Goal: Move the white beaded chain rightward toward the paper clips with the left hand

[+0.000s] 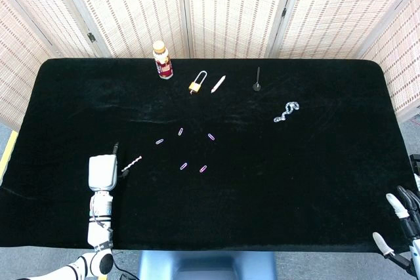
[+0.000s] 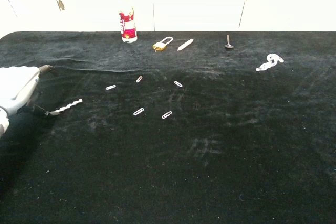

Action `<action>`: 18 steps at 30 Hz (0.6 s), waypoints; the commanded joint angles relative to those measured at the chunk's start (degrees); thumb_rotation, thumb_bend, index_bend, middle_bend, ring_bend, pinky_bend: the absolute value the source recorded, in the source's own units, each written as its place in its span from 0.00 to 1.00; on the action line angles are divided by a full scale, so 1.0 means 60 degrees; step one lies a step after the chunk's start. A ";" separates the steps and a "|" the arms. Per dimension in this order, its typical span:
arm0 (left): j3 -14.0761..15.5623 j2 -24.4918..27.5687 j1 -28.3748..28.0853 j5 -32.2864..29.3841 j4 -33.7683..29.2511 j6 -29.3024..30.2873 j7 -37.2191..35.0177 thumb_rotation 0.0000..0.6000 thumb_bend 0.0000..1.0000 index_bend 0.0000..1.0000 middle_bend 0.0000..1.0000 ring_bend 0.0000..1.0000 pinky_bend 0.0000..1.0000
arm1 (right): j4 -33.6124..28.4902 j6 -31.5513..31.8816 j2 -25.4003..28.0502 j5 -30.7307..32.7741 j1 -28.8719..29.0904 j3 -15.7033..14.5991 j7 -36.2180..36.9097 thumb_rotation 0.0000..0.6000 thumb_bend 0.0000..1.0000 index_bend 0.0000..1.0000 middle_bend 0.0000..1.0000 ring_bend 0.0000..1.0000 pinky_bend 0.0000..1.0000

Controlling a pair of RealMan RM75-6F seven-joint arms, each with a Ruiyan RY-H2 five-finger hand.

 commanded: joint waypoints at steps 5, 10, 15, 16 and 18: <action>-0.0130 -0.0172 -0.0326 0.0273 0.0928 0.0346 -0.0214 1.00 0.20 0.25 0.97 1.00 1.00 | -0.0040 -0.0033 -0.0011 0.0016 -0.0002 0.0016 -0.0074 1.00 0.29 0.00 0.00 0.00 0.00; 0.0075 0.0257 -0.0054 0.0226 -0.0229 0.0114 -0.0867 1.00 0.20 0.25 0.97 1.00 1.00 | -0.0079 -0.0067 -0.0009 0.0058 0.0010 0.0045 -0.0090 1.00 0.29 0.00 0.00 0.00 0.00; 0.0464 0.1139 0.0428 -0.0240 -0.2736 -0.0524 -0.0941 1.00 0.20 0.28 0.97 1.00 1.00 | -0.0119 -0.0191 0.0020 0.0002 0.0068 0.0019 -0.0136 1.00 0.29 0.00 0.00 0.00 0.00; 0.0476 0.1309 0.0465 -0.0397 -0.3204 -0.0678 -0.0875 1.00 0.20 0.30 0.98 1.00 1.00 | -0.0121 -0.0202 0.0024 -0.0008 0.0076 0.0017 -0.0139 1.00 0.29 0.00 0.00 0.00 0.00; 0.0426 0.1572 0.0455 -0.0637 -0.3969 -0.0809 -0.0529 1.00 0.21 0.33 0.99 1.00 1.00 | -0.0120 -0.0251 0.0042 -0.0021 0.0101 0.0004 -0.0125 1.00 0.29 0.00 0.00 0.00 0.00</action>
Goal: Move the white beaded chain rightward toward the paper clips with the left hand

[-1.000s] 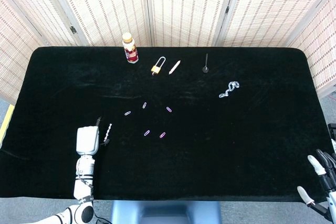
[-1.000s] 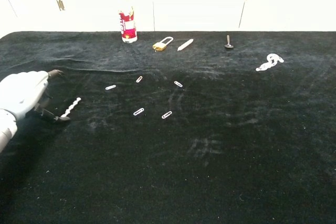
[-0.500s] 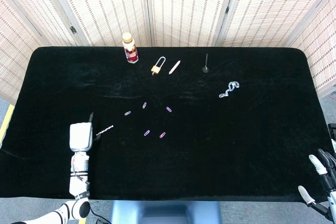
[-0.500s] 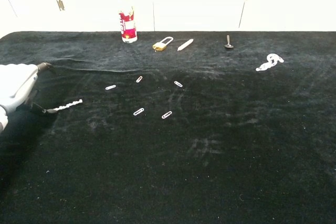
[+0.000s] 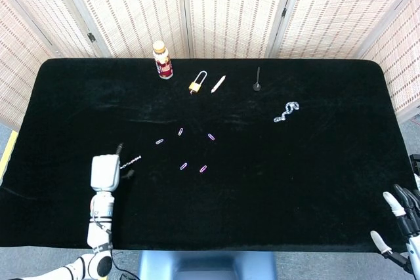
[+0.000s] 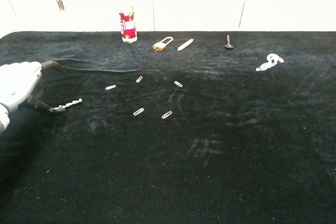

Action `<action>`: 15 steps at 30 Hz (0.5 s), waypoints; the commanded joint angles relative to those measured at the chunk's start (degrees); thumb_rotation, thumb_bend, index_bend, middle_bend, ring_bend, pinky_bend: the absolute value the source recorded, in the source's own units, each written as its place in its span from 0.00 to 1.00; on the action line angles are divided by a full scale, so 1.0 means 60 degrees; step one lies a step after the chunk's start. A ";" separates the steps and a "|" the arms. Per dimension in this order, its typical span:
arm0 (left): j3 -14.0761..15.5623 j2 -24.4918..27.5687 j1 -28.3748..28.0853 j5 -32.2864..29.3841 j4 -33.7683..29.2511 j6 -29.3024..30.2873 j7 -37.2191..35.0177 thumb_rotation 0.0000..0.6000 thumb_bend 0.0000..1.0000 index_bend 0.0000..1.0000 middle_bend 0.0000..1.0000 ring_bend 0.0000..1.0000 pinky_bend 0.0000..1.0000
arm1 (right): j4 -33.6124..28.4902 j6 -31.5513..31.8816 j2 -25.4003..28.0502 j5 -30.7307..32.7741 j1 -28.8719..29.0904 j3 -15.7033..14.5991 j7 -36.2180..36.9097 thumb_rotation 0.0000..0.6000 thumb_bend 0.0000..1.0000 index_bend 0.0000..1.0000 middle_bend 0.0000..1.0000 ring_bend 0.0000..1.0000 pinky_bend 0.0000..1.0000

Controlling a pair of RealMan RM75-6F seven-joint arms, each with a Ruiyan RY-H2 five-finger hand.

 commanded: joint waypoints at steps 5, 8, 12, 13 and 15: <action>-0.0035 0.0784 0.0134 -0.1073 -0.2540 -0.0547 0.1067 1.00 0.22 0.42 1.00 1.00 1.00 | 0.0047 -0.0001 0.0053 -0.0010 0.0023 -0.0015 0.0139 1.00 0.29 0.00 0.00 0.00 0.00; -0.0234 0.0675 0.0006 -0.1622 -0.2318 -0.0743 0.1376 1.00 0.23 0.44 1.00 1.00 1.00 | 0.0093 0.0089 0.0056 -0.0009 -0.0007 -0.0011 0.0233 1.00 0.29 0.00 0.00 0.00 0.00; -0.0494 0.0280 -0.0196 -0.1983 -0.1402 -0.0544 0.1833 1.00 0.27 0.45 1.00 1.00 1.00 | 0.0137 0.0122 0.0049 -0.0007 -0.0015 -0.0008 0.0282 1.00 0.29 0.00 0.00 0.00 0.00; -0.0568 0.0204 -0.0244 -0.2113 -0.1204 -0.0572 0.1869 1.00 0.28 0.45 1.00 1.00 1.00 | 0.0134 0.0105 0.0050 -0.0002 -0.0007 -0.0008 0.0286 1.00 0.29 0.00 0.00 0.00 0.00; -0.0628 0.0117 -0.0317 -0.2203 -0.0937 -0.0578 0.1918 1.00 0.29 0.45 1.00 1.00 1.00 | 0.0120 0.0068 0.0052 0.0010 0.0007 -0.0005 0.0268 1.00 0.29 0.00 0.00 0.00 0.00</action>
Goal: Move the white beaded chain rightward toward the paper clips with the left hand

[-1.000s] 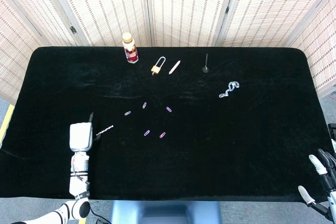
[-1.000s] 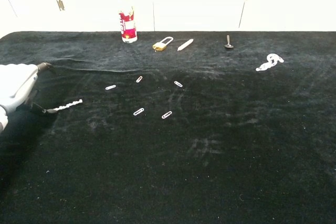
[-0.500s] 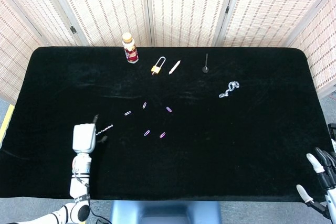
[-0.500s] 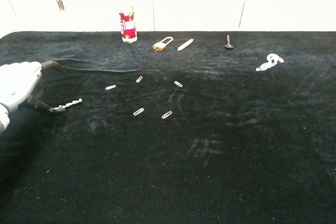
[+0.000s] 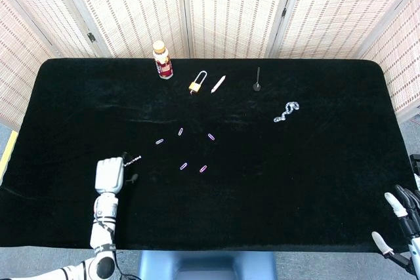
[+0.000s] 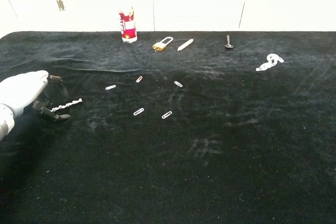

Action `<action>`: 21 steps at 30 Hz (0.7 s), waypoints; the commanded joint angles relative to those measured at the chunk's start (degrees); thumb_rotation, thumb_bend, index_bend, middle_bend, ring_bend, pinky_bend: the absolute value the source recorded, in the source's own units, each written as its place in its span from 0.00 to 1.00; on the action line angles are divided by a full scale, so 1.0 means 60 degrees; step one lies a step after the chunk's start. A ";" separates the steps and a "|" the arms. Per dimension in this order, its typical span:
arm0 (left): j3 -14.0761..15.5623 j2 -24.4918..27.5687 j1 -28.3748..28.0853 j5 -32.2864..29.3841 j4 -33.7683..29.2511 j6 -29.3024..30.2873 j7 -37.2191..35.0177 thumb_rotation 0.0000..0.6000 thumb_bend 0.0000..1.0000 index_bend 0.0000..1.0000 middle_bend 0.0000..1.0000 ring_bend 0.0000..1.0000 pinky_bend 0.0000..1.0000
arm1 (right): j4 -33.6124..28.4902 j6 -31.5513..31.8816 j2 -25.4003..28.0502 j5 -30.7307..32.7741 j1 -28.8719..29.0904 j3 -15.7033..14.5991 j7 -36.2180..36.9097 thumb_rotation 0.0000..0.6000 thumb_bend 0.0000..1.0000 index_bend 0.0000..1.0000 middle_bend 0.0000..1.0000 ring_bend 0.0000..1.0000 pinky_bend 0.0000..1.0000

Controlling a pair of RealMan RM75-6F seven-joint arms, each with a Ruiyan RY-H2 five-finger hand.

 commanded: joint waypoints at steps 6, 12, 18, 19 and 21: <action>-0.0253 -0.0296 -0.0313 -0.0520 0.0748 -0.0165 0.0210 1.00 0.38 0.47 1.00 1.00 1.00 | -0.0084 -0.0097 0.0014 0.0025 0.0035 0.0006 -0.0086 1.00 0.29 0.00 0.00 0.00 0.00; -0.0189 -0.0253 -0.0368 -0.0642 0.0640 -0.0232 0.0261 1.00 0.38 0.47 1.00 1.00 1.00 | -0.0110 -0.0132 0.0022 0.0045 0.0049 0.0012 -0.0097 1.00 0.29 0.00 0.00 0.00 0.00; -0.0212 -0.0265 -0.0436 -0.0853 0.0715 -0.0294 0.0332 1.00 0.38 0.47 1.00 1.00 1.00 | -0.0110 -0.0126 0.0021 0.0081 0.0049 0.0030 -0.0076 1.00 0.29 0.00 0.00 0.00 0.00; -0.0203 -0.0260 -0.0442 -0.0886 0.0725 -0.0317 0.0344 1.00 0.38 0.47 1.00 1.00 1.00 | -0.0115 -0.0134 0.0021 0.0077 0.0055 0.0031 -0.0082 1.00 0.29 0.00 0.00 0.00 0.00; -0.0178 -0.0253 -0.0453 -0.0957 0.0723 -0.0368 0.0363 1.00 0.38 0.47 1.00 1.00 1.00 | -0.0128 -0.0164 0.0021 0.0080 0.0064 0.0029 -0.0108 1.00 0.29 0.00 0.00 0.00 0.00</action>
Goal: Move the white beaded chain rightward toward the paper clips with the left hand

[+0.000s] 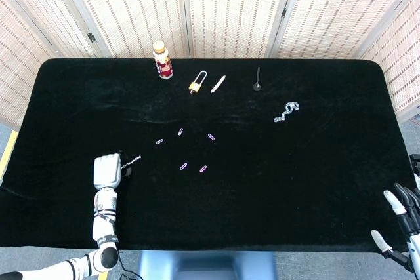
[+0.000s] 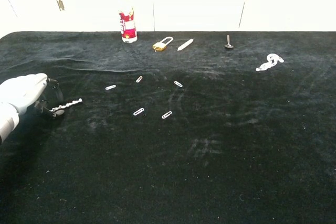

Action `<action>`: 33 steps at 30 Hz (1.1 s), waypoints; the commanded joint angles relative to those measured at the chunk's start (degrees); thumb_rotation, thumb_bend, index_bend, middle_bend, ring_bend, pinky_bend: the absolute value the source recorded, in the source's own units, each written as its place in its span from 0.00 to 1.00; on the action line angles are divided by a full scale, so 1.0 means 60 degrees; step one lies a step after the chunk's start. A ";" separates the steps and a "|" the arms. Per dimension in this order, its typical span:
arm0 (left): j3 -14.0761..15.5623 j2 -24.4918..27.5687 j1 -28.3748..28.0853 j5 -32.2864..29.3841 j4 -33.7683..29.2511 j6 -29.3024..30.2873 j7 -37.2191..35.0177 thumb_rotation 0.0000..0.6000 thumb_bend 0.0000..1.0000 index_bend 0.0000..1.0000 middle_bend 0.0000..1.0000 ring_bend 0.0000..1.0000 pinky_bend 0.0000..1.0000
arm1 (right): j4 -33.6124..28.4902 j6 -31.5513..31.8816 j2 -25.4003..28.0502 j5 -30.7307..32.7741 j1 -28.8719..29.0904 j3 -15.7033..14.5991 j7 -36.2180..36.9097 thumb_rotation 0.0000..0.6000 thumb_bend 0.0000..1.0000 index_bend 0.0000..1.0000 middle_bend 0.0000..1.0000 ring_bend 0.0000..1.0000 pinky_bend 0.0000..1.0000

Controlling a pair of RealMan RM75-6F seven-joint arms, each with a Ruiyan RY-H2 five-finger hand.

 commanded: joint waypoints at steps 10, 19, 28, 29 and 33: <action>-0.0019 -0.0041 -0.0125 -0.0298 0.0261 -0.0121 0.0021 1.00 0.42 0.59 1.00 1.00 1.00 | -0.0056 -0.0060 0.0007 0.0011 0.0019 0.0000 -0.0074 1.00 0.29 0.00 0.00 0.00 0.00; 0.0076 0.0016 -0.0144 -0.0462 0.0407 -0.0265 0.0026 1.00 0.47 0.65 1.00 1.00 1.00 | -0.0039 -0.0017 -0.0016 -0.0001 0.0001 0.0006 -0.0091 1.00 0.29 0.00 0.00 0.00 0.00; 0.0160 0.0264 -0.0051 -0.0382 -0.0101 0.0109 0.0186 1.00 0.59 0.81 1.00 1.00 1.00 | -0.0040 -0.0004 -0.0032 -0.0062 -0.0007 -0.0014 -0.0161 1.00 0.29 0.00 0.00 0.00 0.00; 0.0186 0.0310 -0.0025 -0.0250 -0.0212 0.0236 0.0115 1.00 0.59 0.82 1.00 1.00 1.00 | -0.0038 0.0009 -0.0035 -0.0067 -0.0011 -0.0013 -0.0159 1.00 0.29 0.00 0.00 0.00 0.00; 0.0325 0.0423 0.0062 0.0327 -0.0549 0.0679 -0.0205 1.00 0.59 0.82 1.00 1.00 1.00 | -0.0028 0.0020 -0.0043 -0.0074 -0.0013 -0.0014 -0.0153 1.00 0.29 0.00 0.00 0.00 0.00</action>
